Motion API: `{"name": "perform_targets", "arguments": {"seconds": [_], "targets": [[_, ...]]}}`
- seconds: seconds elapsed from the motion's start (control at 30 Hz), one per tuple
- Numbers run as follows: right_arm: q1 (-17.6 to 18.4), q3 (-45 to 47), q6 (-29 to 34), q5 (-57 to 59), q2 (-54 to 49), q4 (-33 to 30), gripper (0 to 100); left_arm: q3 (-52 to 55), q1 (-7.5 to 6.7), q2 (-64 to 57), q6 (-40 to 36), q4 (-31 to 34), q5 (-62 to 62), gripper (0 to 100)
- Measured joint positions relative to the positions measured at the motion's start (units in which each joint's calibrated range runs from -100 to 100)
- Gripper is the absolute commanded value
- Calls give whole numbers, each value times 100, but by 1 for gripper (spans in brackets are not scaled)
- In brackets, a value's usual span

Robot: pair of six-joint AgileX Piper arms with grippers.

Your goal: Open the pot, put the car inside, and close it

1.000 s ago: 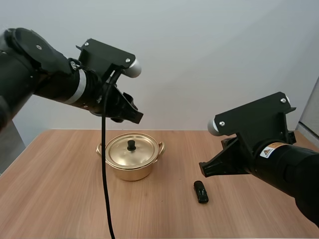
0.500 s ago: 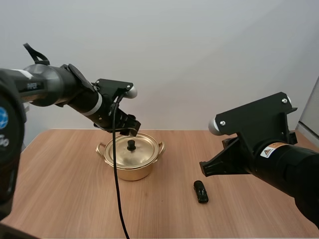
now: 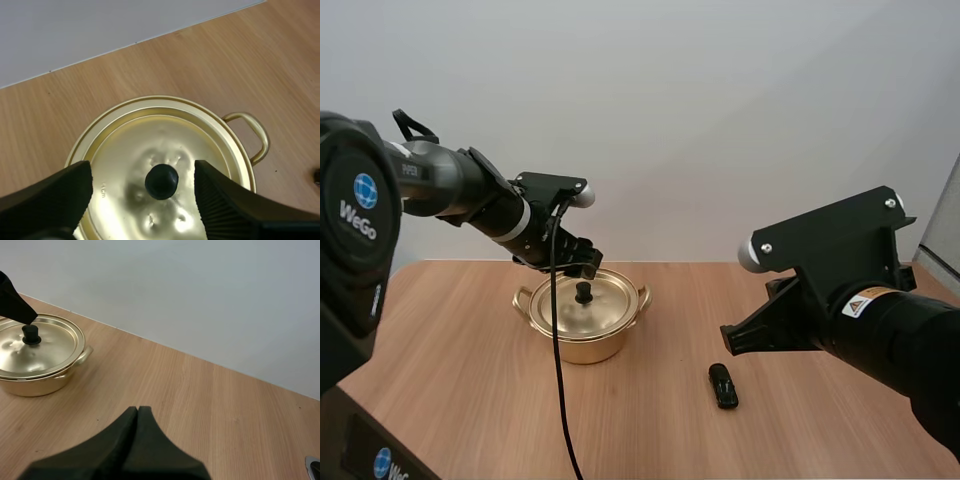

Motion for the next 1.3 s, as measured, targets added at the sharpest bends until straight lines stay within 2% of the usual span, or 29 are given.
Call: {"name": "perform_targets", "arguments": {"seconds": [0.1,0.2,0.33,0.53,0.63,0.8,0.87,0.93,1.17,1.3], "targets": [[0,0,0,0,0,0,0,0,-155,178,35,101,-66,94],[-26,9,0,0,0,0,0,0,-248,241,-63,396,-321,94],[-50,9,0,0,0,0,0,0,-248,285,-231,734,-619,92],[-86,9,0,0,0,0,0,0,-248,462,-231,770,-639,89],[-93,9,0,0,0,0,0,0,-270,552,-231,782,-681,78],[-117,90,0,16,0,0,0,0,-270,696,-240,880,-703,52],[-117,117,0,-19,0,0,0,0,-270,696,-240,897,-701,30],[-117,117,0,-61,0,0,0,0,-270,682,-213,921,-734,0],[-117,171,0,-73,0,0,0,-58,-270,411,-111,915,-769,0],[-117,316,0,-220,0,0,0,-108,-270,-40,-111,664,-698,0]]}}
